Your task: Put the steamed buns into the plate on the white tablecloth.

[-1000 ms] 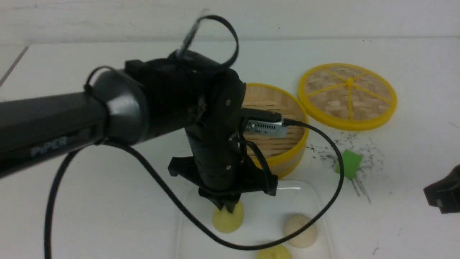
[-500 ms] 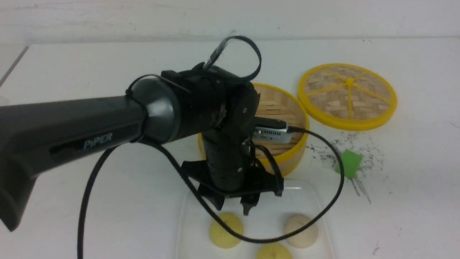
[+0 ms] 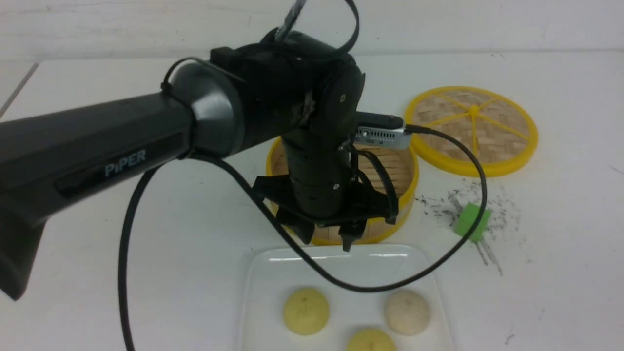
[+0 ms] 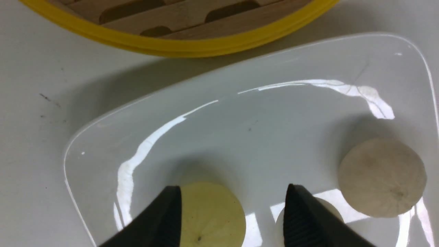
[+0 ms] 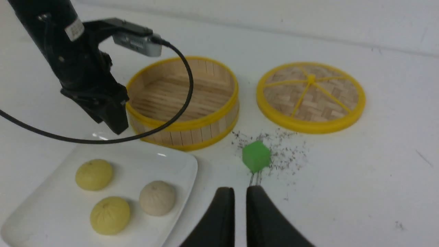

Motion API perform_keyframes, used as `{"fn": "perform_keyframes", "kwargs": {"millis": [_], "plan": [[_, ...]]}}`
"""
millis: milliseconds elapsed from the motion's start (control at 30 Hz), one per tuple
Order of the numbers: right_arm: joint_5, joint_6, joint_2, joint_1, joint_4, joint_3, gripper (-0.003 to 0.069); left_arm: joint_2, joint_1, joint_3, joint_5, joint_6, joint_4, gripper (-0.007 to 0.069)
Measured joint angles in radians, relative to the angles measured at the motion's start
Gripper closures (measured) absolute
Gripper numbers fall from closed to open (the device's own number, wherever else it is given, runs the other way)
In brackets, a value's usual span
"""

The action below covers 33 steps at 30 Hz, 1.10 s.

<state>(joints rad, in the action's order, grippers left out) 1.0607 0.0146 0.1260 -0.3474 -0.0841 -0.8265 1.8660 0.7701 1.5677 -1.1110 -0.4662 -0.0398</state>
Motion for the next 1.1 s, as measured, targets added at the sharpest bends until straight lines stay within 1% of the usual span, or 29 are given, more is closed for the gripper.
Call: {"fn": "perform_keyframes", "kwargs": {"millis": [133,233,300,400,433,500,533,567,667,767,1100], "plan": [[-0.018,-0.001,-0.069,0.000,0.001,0.063,0.0578,0.000,0.000,0.007,-0.001,0.000,-0.011,0.0211],[-0.067,0.016,-0.083,0.000,0.002,0.129,0.0578,0.000,0.000,0.007,-0.001,0.000,-0.018,0.0211],[-0.154,0.043,-0.084,0.000,0.003,0.198,0.0581,0.000,0.000,0.007,-0.001,0.000,-0.019,0.0211],[-0.258,0.055,-0.084,0.000,0.002,0.269,0.0610,0.000,0.000,0.007,-0.001,0.000,-0.020,0.0211],[-0.319,0.062,-0.084,0.000,0.000,0.305,0.0638,0.000,0.000,0.007,-0.001,0.000,-0.021,0.0211],[-0.427,0.084,-0.084,0.000,-0.003,0.363,0.0671,0.000,0.000,0.007,0.000,0.000,-0.022,0.0211],[-0.436,0.087,-0.084,0.000,-0.003,0.368,0.0672,0.000,0.000,0.007,0.000,0.000,-0.023,0.0211],[-0.491,0.101,-0.084,0.000,-0.003,0.400,0.0674,0.000,0.000,0.007,0.000,0.000,-0.025,0.0211],[-0.588,0.120,-0.084,0.000,-0.004,0.449,0.0673,0.000,0.000,0.007,0.001,0.000,-0.031,0.0211],[-0.621,0.126,-0.084,0.000,-0.004,0.475,0.0673,0.000,0.000,0.007,-0.001,0.005,-0.035,0.0211],[-0.623,0.127,-0.084,0.000,-0.003,0.478,0.0668,0.000,0.000,0.007,0.019,0.028,-0.036,0.0212]]}}
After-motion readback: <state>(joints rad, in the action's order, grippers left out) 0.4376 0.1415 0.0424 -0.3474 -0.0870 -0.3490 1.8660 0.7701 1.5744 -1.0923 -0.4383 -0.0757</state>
